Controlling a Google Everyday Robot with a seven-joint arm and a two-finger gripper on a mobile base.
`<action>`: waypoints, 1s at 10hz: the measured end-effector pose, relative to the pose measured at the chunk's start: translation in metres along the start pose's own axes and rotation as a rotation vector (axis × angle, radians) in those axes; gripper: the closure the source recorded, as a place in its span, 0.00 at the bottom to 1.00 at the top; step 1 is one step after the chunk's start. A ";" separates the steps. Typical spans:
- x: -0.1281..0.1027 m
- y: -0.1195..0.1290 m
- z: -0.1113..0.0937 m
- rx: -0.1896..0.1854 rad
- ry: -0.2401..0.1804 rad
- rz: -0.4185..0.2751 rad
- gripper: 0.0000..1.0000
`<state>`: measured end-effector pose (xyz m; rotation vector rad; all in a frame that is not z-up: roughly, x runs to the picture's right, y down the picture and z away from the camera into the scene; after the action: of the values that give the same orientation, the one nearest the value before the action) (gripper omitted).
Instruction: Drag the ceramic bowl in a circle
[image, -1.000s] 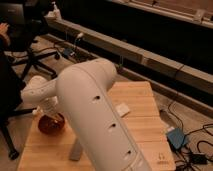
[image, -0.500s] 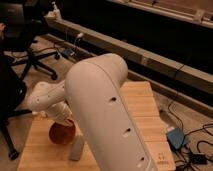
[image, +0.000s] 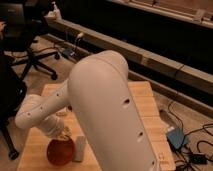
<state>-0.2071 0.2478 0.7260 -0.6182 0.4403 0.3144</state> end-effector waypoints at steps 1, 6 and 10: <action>-0.008 0.012 -0.004 -0.014 -0.015 -0.026 1.00; -0.099 0.082 -0.020 -0.063 -0.130 -0.192 1.00; -0.167 0.099 -0.040 -0.058 -0.213 -0.252 1.00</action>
<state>-0.4031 0.2742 0.7298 -0.6806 0.1466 0.1504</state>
